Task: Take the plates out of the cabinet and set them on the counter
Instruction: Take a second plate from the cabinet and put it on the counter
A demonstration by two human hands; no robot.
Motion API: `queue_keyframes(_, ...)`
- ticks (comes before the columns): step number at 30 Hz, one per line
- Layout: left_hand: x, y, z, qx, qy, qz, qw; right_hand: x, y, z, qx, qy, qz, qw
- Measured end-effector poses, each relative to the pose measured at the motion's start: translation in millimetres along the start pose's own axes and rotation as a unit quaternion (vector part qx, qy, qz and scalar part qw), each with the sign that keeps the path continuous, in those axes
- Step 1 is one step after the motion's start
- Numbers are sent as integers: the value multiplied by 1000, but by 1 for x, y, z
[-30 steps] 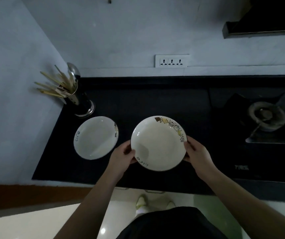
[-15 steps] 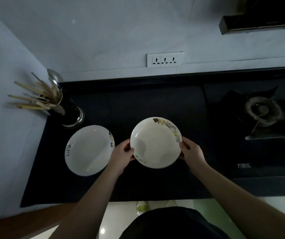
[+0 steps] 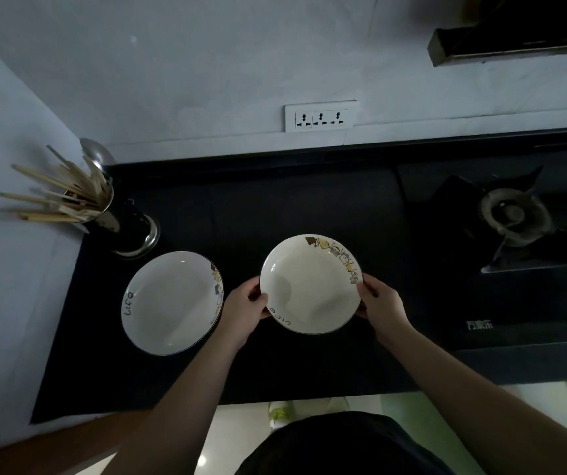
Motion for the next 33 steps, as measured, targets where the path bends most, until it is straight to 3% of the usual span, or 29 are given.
queue_keyframes(14, 7, 6, -9, -9, 21, -6, 1000, -5, 5, 13, -1, 19, -15, 1000)
queue_keyframes(33, 1, 9, -13, 26, 65, 27, 997, -12, 18, 10, -48, -51, -1, 998)
Point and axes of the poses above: each hand's wrist, its own y-axis towards the middle knuckle, its own x-axis out of the palm, z = x × y, the point moved 8 cm from there along y, towards the middle knuckle, and after that the axes turned 6 degrees about -x, right-handed, at the moved point
